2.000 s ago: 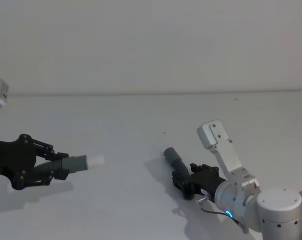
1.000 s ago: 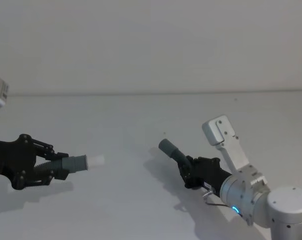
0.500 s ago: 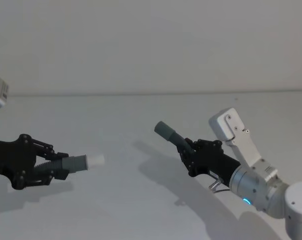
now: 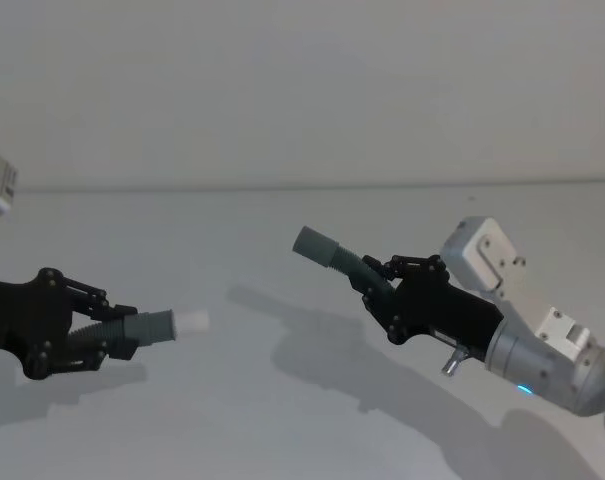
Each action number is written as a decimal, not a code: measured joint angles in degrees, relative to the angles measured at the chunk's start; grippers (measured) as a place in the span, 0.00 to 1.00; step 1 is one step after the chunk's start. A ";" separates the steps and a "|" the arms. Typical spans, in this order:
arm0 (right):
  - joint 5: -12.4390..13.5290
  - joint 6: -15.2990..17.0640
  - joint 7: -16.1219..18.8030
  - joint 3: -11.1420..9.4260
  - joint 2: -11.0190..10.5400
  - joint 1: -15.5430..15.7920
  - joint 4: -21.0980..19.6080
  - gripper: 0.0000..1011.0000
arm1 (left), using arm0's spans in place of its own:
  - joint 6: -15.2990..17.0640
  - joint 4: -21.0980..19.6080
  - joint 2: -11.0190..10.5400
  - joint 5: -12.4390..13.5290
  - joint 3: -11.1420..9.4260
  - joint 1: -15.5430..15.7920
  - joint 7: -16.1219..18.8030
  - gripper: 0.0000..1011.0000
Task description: Use both hands to pick up one end of the pipe from the table, align the ends, and insert them.
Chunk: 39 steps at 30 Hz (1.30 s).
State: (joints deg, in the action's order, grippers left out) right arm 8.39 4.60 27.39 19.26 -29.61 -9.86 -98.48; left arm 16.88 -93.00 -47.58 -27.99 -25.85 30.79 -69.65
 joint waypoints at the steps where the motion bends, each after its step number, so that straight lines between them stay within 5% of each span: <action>1: 0.13 -0.90 0.68 0.02 -0.38 -0.19 0.11 0.19 | 0.00 0.00 0.00 0.00 0.00 0.00 0.00 0.32; 21: 6.57 -18.48 17.60 1.05 -7.40 -6.28 4.74 0.19 | 0.00 0.00 0.00 0.00 0.00 0.00 0.00 0.32; 39: 15.15 -28.81 35.07 3.58 -10.59 -14.08 9.80 0.19 | -0.01 -0.01 -0.01 -0.03 -0.05 0.08 0.00 0.32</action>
State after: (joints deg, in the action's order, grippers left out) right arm 23.54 -24.21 62.46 22.84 -40.20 -23.94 -88.68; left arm 16.87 -93.00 -47.60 -28.02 -25.90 30.87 -69.65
